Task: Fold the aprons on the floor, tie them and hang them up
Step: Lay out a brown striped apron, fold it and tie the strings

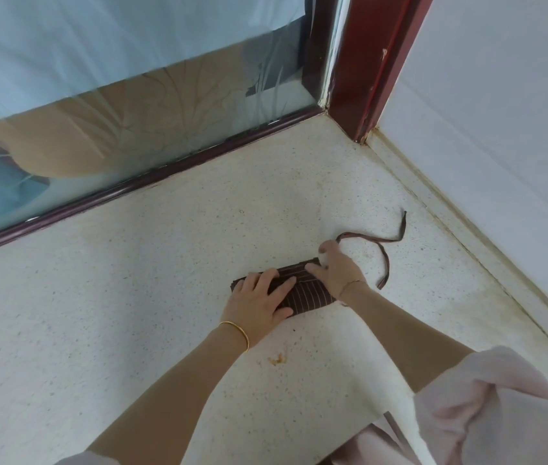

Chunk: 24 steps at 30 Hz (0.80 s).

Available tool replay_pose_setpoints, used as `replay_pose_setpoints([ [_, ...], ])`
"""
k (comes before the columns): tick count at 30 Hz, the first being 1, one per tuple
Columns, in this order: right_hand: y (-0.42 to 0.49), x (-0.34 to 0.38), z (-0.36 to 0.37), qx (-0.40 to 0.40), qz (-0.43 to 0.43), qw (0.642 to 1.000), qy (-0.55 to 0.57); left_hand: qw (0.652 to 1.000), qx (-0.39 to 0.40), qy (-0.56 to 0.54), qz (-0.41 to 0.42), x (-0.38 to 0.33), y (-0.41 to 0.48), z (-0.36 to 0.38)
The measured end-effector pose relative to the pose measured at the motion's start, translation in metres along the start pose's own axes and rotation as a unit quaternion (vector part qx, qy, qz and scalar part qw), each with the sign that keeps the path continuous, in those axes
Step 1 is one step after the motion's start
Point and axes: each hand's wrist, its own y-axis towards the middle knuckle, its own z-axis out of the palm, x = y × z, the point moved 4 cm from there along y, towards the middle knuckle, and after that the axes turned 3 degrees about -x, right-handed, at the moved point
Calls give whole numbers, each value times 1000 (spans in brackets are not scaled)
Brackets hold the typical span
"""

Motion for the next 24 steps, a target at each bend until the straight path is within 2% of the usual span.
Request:
replay_pose_setpoints([
  [2, -5, -12, -25, -73, 23, 992, 98, 999, 33, -13, -16, 3, 1, -1],
  [4, -16, -18, -42, -159, -17, 984, 75, 998, 56, -12, -17, 3, 4, -3],
  [5, -23, -16, -43, -175, -49, 982, 43, 997, 80, -19, -12, 2, 5, -4],
  [7, -39, -3, -28, -156, -146, 976, -30, 995, 91, -31, -15, 1, 4, -6],
  [9, -55, 8, -2, -145, -266, 947, -104, 996, 69, -44, -26, 2, 4, -7],
  [11, -61, 9, 22, -147, -316, 921, -173, 997, 43, -57, -38, 3, 4, -4],
  [17, -48, 10, 41, -71, -246, 935, -243, 997, -54, -31, -55, 5, -3, 1],
  [24, -41, 13, 28, 13, -218, 956, -194, 995, -37, -16, -93, 16, -33, 2],
])
